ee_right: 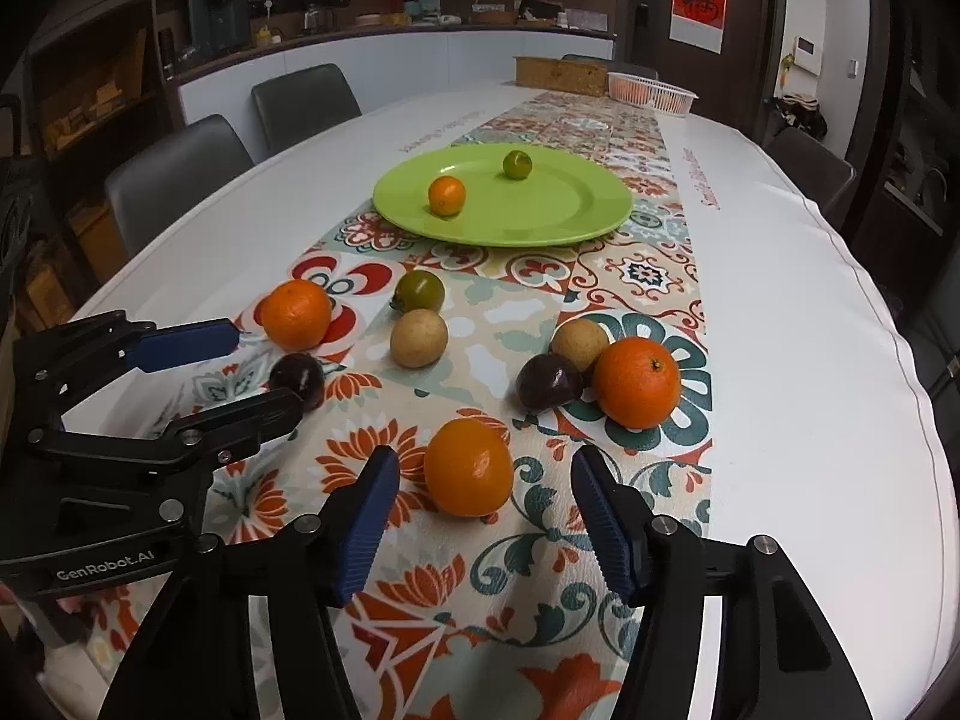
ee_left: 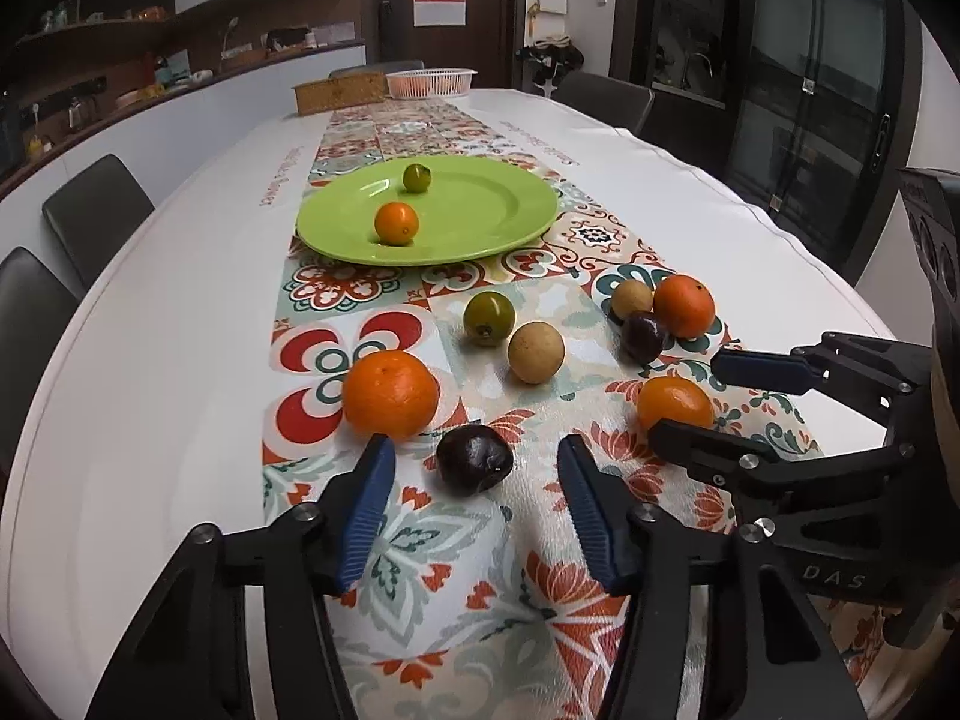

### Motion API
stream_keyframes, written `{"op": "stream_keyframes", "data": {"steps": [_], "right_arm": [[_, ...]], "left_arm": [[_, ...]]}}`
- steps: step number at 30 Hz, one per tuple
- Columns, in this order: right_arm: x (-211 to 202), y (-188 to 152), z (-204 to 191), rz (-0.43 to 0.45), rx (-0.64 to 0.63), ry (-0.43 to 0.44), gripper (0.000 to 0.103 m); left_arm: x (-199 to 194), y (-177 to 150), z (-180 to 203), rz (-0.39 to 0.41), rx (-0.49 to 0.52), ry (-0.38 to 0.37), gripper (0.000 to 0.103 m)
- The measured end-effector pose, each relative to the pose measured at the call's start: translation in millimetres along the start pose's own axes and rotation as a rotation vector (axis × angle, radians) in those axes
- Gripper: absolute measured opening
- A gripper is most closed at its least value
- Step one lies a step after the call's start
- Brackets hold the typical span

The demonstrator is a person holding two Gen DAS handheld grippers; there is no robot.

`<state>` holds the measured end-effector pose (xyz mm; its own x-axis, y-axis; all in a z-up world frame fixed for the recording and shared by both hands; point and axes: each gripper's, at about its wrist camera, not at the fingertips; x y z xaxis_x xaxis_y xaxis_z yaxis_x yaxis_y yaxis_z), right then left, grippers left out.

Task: Organize fruits
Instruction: 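Move both grippers back toward the remaining fruits on the runner, then grasp a dark purple fruit with the left gripper while the right gripper grasps an orange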

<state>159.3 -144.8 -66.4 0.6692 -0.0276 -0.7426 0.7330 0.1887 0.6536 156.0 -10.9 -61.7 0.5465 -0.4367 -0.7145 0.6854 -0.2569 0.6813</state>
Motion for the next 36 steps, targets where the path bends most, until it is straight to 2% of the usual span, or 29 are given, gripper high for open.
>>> {"op": "stream_keyframes", "data": {"steps": [9,16,26,36], "right_arm": [[13,0,1,-0.044,0.022,0.025,0.048],[12,1,-3,-0.041,0.012,0.050,0.034],[9,2,-3,-0.043,0.023,0.060,0.034],[-11,9,-2,0.009,0.024,0.072,0.034]], "left_arm": [[16,4,-1,-0.058,-0.011,-0.003,0.039],[18,3,-4,-0.069,-0.015,0.013,0.030],[9,4,0,-0.052,-0.015,0.005,0.029],[-10,12,9,-0.009,-0.009,0.002,0.029]]}}
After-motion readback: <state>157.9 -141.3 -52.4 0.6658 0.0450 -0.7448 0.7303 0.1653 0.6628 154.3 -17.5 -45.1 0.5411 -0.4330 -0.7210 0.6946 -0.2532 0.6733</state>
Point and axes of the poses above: each gripper's, at about its wrist camera, not at the fingertips, and x roughly the way its jaws point, z to its right, y to its top, and after that the axes turned 11 degrees about -y, right-handed
